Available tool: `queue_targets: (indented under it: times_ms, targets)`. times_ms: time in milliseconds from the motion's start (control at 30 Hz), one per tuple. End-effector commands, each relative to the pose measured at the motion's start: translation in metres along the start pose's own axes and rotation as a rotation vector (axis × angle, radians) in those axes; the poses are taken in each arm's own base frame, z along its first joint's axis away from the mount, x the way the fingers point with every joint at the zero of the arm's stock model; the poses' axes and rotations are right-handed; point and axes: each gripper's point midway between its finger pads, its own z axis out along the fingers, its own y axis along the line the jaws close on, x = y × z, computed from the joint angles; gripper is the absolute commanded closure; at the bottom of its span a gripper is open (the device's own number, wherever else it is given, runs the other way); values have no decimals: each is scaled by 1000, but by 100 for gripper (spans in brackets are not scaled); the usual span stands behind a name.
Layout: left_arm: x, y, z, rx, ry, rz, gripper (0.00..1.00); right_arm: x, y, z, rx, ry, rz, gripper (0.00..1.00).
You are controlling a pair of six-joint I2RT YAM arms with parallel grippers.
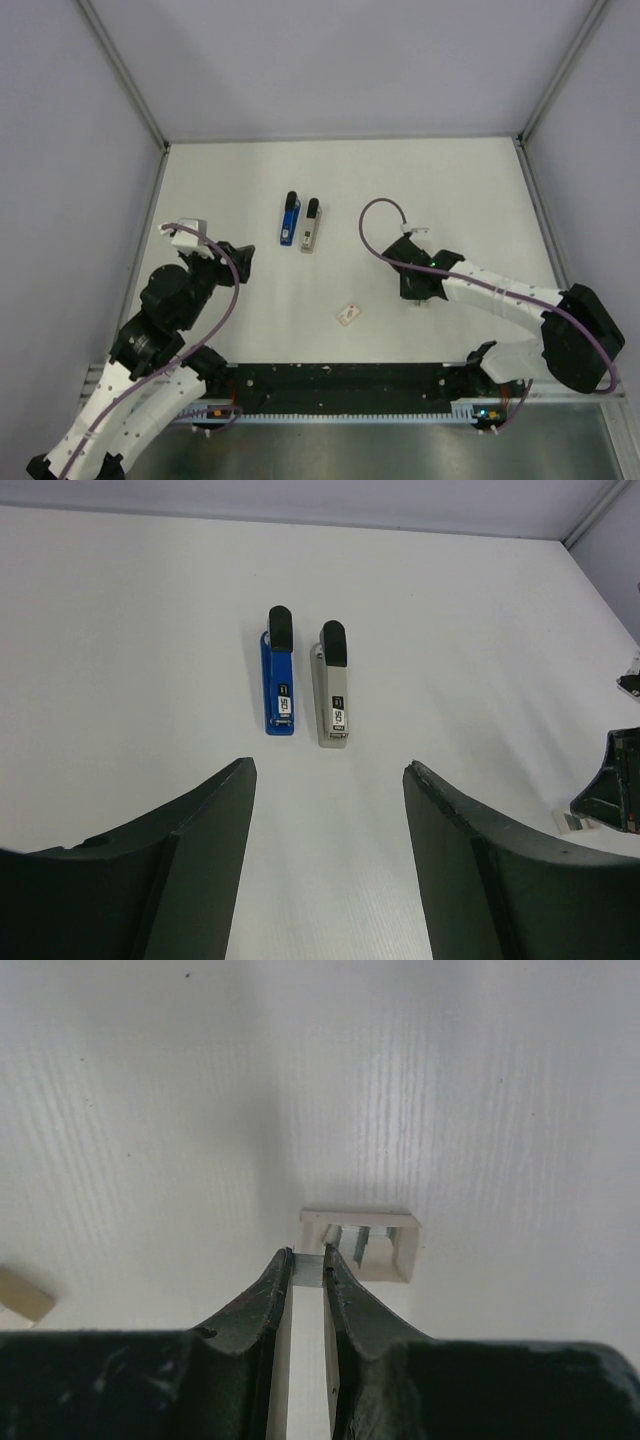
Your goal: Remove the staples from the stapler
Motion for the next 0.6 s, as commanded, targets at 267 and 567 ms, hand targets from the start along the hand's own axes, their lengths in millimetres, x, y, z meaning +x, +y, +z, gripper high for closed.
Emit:
queue_targets:
  times_ms: [267,567]
  targets:
    - [-9,0,7,-12,-21,5,33,-3,-32,12,40,-17,82,86]
    - [-9,0,8,-7,-21,1,34,6,-33,13,27,3,99,86]
